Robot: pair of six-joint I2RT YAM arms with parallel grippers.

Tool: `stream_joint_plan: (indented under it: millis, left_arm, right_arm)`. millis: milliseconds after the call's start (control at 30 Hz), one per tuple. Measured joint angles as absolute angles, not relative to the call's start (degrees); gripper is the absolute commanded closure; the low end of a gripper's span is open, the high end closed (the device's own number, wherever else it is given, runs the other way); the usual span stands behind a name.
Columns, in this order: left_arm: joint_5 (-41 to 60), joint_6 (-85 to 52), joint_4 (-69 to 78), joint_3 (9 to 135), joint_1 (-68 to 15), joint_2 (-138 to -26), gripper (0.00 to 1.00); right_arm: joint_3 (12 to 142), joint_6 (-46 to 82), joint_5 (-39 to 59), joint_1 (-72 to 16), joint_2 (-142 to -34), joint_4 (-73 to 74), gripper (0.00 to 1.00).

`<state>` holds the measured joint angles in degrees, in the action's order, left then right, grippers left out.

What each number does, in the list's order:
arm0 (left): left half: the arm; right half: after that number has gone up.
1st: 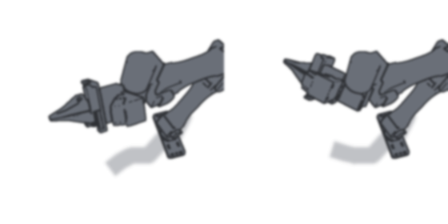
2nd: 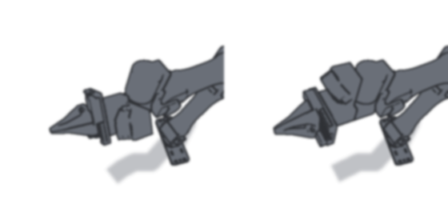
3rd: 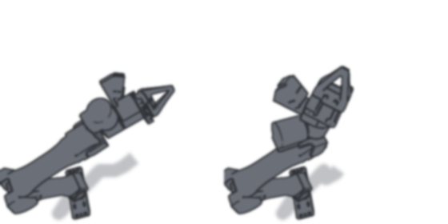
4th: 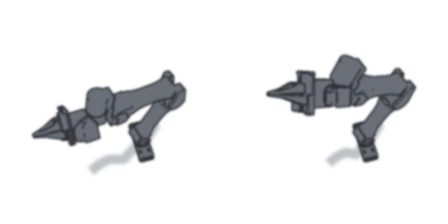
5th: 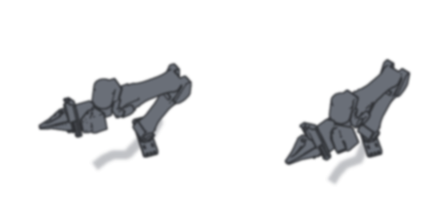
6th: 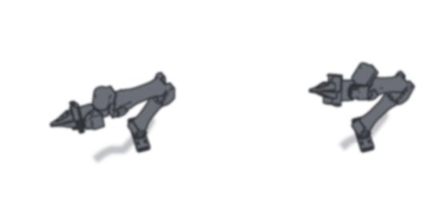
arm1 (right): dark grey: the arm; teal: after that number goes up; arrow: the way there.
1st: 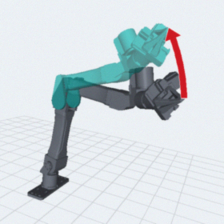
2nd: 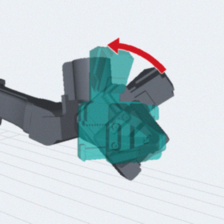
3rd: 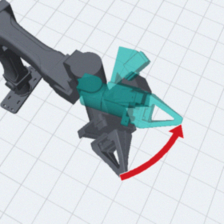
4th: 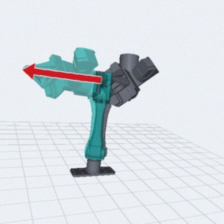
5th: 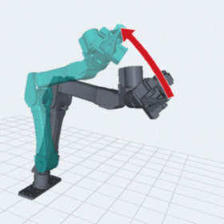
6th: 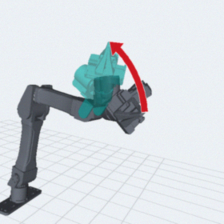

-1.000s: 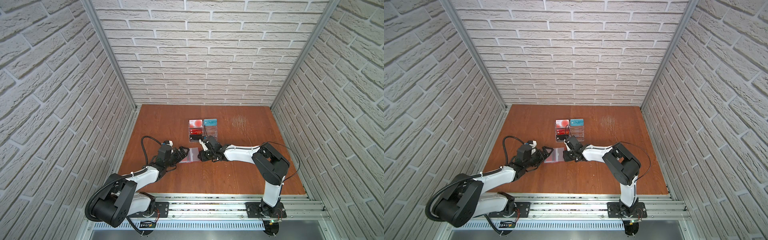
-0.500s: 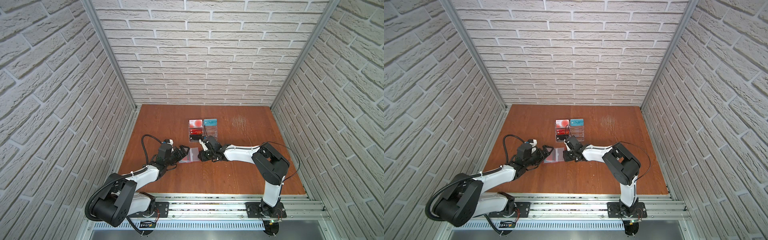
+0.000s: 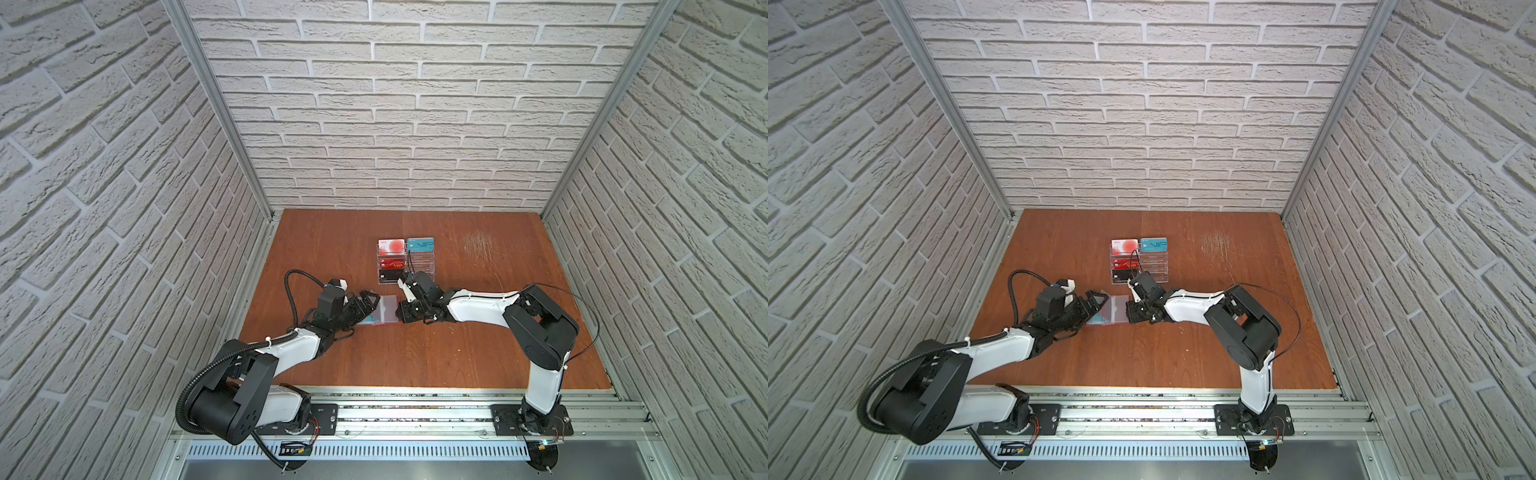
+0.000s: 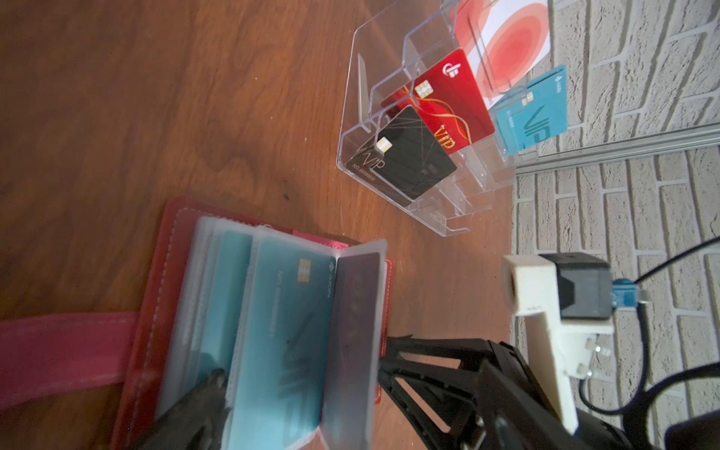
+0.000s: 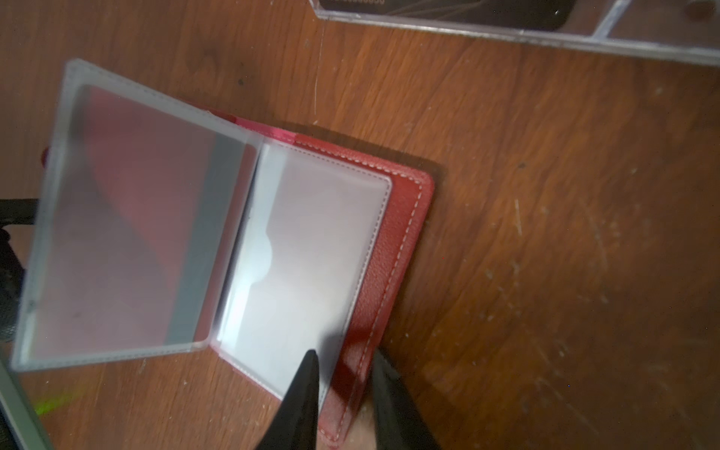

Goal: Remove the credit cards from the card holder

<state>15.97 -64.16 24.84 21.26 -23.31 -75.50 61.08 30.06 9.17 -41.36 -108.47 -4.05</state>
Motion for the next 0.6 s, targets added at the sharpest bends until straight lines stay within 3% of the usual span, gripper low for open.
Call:
stream_joint_plan:
  millis: [600]
  left_arm:
    - [15.94,-64.45,24.91,21.39,-23.09,-74.24,0.02]
  right_arm:
    - [61.08,31.33,11.05,-40.53,-108.55,-4.05,0.74]
